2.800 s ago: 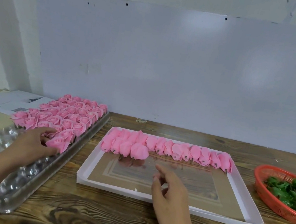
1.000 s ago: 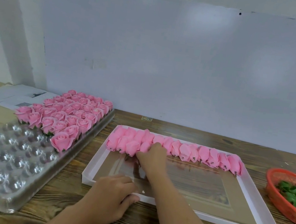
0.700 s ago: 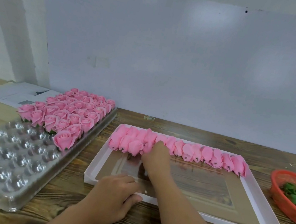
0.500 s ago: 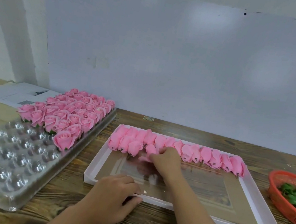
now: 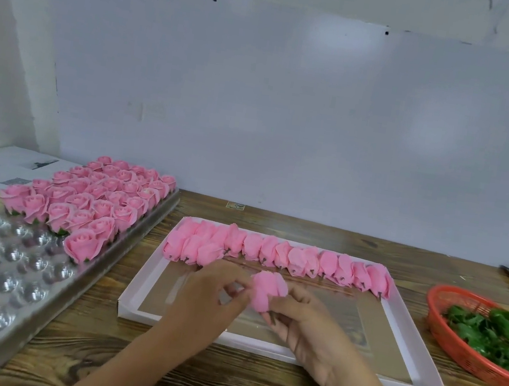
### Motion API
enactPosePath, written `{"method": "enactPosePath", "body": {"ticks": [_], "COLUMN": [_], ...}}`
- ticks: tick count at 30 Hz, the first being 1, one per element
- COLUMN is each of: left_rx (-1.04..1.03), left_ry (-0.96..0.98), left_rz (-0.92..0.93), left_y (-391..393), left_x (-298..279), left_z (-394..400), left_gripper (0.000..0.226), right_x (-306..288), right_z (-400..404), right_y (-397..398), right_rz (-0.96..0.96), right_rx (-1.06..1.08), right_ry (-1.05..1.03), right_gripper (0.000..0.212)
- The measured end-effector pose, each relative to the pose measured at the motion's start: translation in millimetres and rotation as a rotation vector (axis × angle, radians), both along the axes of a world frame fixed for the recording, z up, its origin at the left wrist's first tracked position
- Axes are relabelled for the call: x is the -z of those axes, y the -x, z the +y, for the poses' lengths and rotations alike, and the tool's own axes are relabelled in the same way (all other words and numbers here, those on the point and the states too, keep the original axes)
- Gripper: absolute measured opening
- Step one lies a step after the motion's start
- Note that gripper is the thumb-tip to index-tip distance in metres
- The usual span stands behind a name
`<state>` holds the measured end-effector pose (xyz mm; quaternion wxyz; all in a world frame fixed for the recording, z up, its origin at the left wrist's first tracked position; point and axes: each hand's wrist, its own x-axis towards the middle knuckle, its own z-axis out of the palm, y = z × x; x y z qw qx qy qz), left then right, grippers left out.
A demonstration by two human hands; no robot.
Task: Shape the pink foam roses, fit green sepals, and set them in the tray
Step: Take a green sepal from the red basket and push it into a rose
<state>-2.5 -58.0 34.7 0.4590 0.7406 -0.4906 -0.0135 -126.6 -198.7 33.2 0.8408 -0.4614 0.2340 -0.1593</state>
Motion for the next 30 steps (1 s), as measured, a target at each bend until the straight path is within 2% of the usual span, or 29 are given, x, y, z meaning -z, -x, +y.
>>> {"method": "enactPosePath", "body": {"ticks": [3, 6, 11, 12, 14, 15, 18, 20, 22, 24, 26, 30], "left_rx": [-0.019, -0.029, -0.007, -0.005, -0.021, -0.022, 0.051, 0.165, 0.280, 0.378, 0.440, 0.406], "left_ry": [0.069, 0.110, 0.134, 0.134, 0.125, 0.120, 0.110, 0.064, 0.005, -0.024, -0.002, 0.062], "left_rz": [0.094, 0.135, 0.154, 0.170, 0.214, 0.251, 0.471, 0.611, 0.700, 0.740, 0.767, 0.855], "left_y": [1, 1, 2, 2, 3, 3, 7, 10, 13, 14, 15, 16], "left_x": [4, 9, 14, 14, 13, 12, 11, 11, 7, 2, -1, -5], "left_z": [-3, -3, -3, -4, -3, -3, -4, -5, -3, 2, 6, 8], "left_gripper": [0.013, 0.021, 0.016, 0.014, 0.013, 0.023, 0.066, 0.078, 0.067, 0.057, 0.056, 0.053], "right_x": [3, 4, 5, 5, 3, 2, -3, -5, -8, -8, -7, -6], "right_z": [3, 6, 12, 13, 15, 16, 19, 23, 29, 36, 41, 46], "right_y": [7, 12, 12, 11, 10, 10, 12, 12, 10, 9, 7, 8], "right_rz": [-0.048, -0.053, -0.004, 0.011, 0.006, -0.018, -0.169, -0.312, -0.387, -0.379, -0.330, -0.283], "right_rx": [-0.065, -0.128, -0.109, -0.086, -0.057, -0.063, -0.111, -0.172, -0.251, -0.326, -0.368, -0.393], "right_ry": [-0.013, 0.001, 0.174, 0.222, 0.286, 0.274, 0.093, -0.074, -0.153, -0.125, -0.069, -0.076], "right_gripper": [0.037, 0.058, 0.069, 0.067, 0.037, 0.026, 0.030, 0.035, 0.043, 0.049, 0.048, 0.035]}}
